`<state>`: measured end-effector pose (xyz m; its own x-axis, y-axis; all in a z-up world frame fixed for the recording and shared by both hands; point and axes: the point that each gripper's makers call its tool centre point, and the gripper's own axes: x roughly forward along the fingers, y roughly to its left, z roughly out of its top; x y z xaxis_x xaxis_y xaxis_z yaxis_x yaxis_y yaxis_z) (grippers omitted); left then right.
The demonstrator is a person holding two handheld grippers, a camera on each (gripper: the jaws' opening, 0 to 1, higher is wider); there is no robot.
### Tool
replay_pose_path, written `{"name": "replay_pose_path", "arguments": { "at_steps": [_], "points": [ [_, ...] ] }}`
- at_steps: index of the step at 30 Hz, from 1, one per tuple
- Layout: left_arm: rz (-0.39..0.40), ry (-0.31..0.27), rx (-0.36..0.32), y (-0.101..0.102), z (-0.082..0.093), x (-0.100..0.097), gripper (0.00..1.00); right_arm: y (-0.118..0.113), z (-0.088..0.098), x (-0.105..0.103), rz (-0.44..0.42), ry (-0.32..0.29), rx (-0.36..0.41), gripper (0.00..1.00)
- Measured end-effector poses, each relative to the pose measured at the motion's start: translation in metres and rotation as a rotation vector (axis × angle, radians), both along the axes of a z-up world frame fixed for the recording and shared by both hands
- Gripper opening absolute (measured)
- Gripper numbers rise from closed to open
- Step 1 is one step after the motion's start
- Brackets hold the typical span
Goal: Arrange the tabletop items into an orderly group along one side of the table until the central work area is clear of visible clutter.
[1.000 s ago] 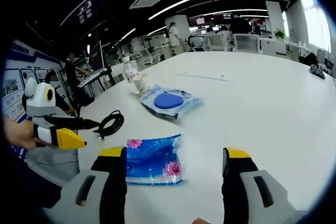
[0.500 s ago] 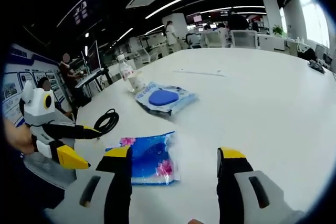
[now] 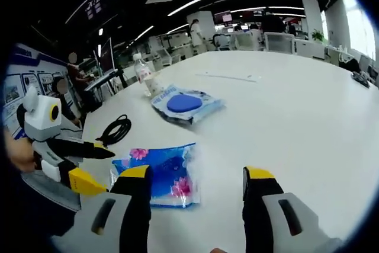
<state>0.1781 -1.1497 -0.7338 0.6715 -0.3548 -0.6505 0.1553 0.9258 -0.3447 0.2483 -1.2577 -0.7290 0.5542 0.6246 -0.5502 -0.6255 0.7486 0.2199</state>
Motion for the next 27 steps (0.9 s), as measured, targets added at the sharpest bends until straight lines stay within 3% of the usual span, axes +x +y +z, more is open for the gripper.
{"name": "replay_pose_path", "arguments": {
  "at_steps": [3, 9, 14, 18, 21, 24, 25, 27],
  "points": [
    [0.0, 0.022, 0.003, 0.0, -0.005, 0.0, 0.63, 0.002, -0.005, -0.003, 0.006, 0.02, 0.006, 0.52],
    [-0.013, 0.057, 0.008, -0.002, -0.012, -0.002, 0.64, 0.008, -0.012, -0.004, 0.016, 0.041, -0.006, 0.44],
    [-0.04, 0.066, 0.03, -0.001, -0.014, -0.001, 0.58, 0.007, -0.02, 0.0, 0.003, 0.062, 0.001, 0.37],
    [-0.049, 0.105, 0.004, -0.006, -0.019, -0.003, 0.53, 0.009, -0.02, -0.002, 0.007, 0.07, 0.011, 0.26],
    [-0.067, 0.087, 0.001, -0.011, -0.018, -0.001, 0.44, 0.011, -0.023, -0.009, 0.03, 0.078, 0.005, 0.13],
    [-0.053, 0.111, -0.019, -0.012, -0.018, -0.001, 0.22, 0.009, -0.025, -0.013, 0.033, 0.075, -0.006, 0.01],
    [-0.078, 0.122, -0.001, -0.011, -0.02, -0.004, 0.1, 0.006, -0.024, -0.013, 0.021, 0.072, -0.005, 0.0],
    [-0.071, 0.116, 0.005, -0.011, -0.021, -0.003, 0.09, 0.002, -0.025, -0.015, 0.015, 0.084, -0.005, 0.0]
  ]
}}
